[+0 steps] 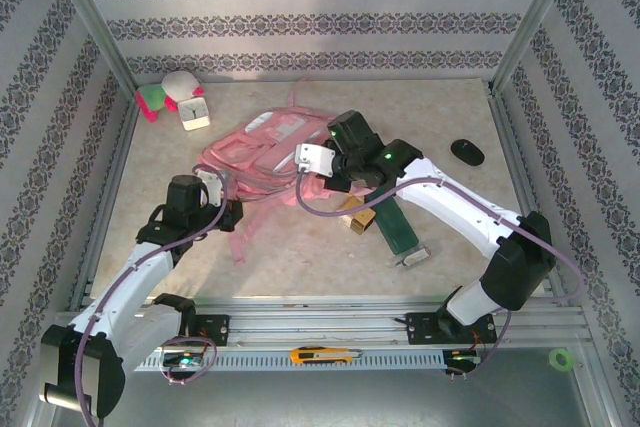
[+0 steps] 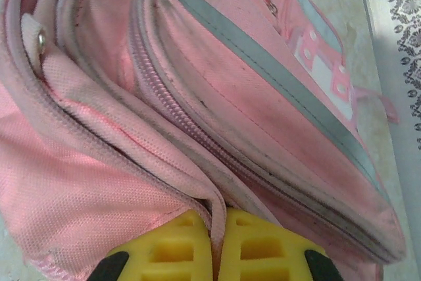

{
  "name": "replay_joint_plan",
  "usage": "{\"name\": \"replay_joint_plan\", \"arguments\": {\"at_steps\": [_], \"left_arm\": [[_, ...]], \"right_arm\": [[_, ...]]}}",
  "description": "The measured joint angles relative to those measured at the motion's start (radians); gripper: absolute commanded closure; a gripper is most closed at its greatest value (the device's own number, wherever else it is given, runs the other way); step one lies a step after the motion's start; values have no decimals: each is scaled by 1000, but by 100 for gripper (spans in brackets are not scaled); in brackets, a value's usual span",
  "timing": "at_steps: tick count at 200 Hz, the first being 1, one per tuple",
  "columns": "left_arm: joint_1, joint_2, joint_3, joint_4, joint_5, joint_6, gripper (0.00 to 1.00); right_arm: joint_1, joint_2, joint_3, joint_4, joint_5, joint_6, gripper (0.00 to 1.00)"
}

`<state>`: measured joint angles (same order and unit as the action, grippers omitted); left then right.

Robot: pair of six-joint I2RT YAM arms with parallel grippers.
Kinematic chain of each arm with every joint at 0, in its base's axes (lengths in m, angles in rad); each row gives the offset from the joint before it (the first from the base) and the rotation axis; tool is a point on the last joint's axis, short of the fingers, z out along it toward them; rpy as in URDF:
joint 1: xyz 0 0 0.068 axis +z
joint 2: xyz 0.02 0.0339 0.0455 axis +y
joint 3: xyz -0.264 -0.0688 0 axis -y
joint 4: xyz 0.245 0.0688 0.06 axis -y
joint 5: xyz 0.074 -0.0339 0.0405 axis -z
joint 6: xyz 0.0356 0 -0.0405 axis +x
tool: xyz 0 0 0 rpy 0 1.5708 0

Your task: Pack books, pencil case, and school supplies into a backpack

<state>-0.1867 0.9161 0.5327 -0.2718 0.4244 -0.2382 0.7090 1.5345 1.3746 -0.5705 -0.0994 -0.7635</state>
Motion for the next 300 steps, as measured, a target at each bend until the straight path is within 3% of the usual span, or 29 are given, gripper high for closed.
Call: {"name": "replay_joint_plan", "arguments": {"at_steps": [63, 93, 111, 133, 158, 169, 205, 249, 300], "left_arm": [[-1, 27, -50, 92, 167, -140, 92], [-5, 66, -31, 65, 188, -144, 84], [-8, 89, 12, 19, 123, -135, 83], [-8, 143, 30, 21, 77, -145, 70], [-8, 196, 5, 72, 100, -164, 50], [-9, 196, -12, 93, 104, -169, 46], [-8, 139, -72, 182, 87, -170, 46], [-8, -8, -282, 449, 29, -169, 45], [-8, 7, -339, 709, 73, -120, 46]], "right_arm": [[64, -2, -19, 32, 24, 52, 100], [73, -1, -53, 52, 27, 80, 100], [65, 2, -75, 72, 18, 103, 100], [58, 2, -78, 95, 8, 114, 100], [52, 2, -78, 100, -4, 113, 100], [52, 2, -78, 100, -10, 109, 100], [32, 0, -50, 58, -59, 80, 100], [-30, -2, 64, -67, -140, 3, 100], [-77, -25, 97, -167, -199, -60, 100]]}}
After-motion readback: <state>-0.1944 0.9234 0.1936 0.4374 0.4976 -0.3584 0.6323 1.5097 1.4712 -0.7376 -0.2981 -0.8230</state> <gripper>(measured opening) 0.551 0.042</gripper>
